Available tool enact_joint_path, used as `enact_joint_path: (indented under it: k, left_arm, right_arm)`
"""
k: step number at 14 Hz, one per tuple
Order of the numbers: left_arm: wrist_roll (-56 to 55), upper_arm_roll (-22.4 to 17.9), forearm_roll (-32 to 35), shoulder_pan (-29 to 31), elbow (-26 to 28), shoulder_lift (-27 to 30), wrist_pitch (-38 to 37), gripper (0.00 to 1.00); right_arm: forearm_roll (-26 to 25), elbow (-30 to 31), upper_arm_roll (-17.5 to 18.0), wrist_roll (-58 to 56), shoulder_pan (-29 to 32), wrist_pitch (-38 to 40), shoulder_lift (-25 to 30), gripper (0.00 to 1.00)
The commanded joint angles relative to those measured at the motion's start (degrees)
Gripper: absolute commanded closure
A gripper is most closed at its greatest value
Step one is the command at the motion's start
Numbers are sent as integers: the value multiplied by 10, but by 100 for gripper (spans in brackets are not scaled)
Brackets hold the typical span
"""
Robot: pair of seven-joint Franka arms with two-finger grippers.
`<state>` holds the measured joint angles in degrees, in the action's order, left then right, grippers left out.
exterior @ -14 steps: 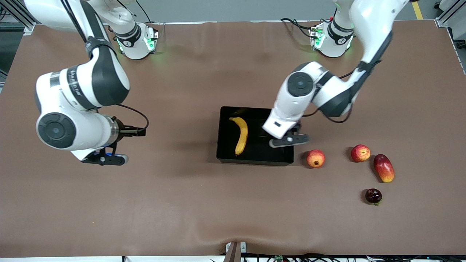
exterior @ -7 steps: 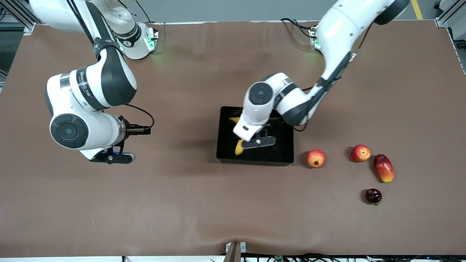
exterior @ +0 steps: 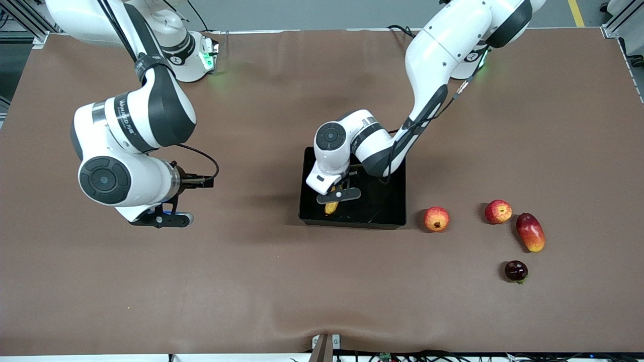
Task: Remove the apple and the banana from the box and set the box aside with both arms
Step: 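Reach the left gripper into the box and grasp the yellow banana, then lift the banana with the left gripper while the right gripper reaches the box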
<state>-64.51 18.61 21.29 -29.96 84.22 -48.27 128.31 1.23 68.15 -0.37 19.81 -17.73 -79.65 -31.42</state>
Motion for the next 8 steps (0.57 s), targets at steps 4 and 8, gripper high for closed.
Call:
enact_joint_path:
  k: [4, 8]
  left_arm:
    - [-16, -13, 10, -15, -17, -26, 26, 40]
    - [-13, -13, 11, -15, -17, -20, 26, 100]
  right_arm:
    - [0, -5, -4, 9, -12, -16, -15, 0]
    - [11, 1, -3, -12, -4, -47, -18, 0]
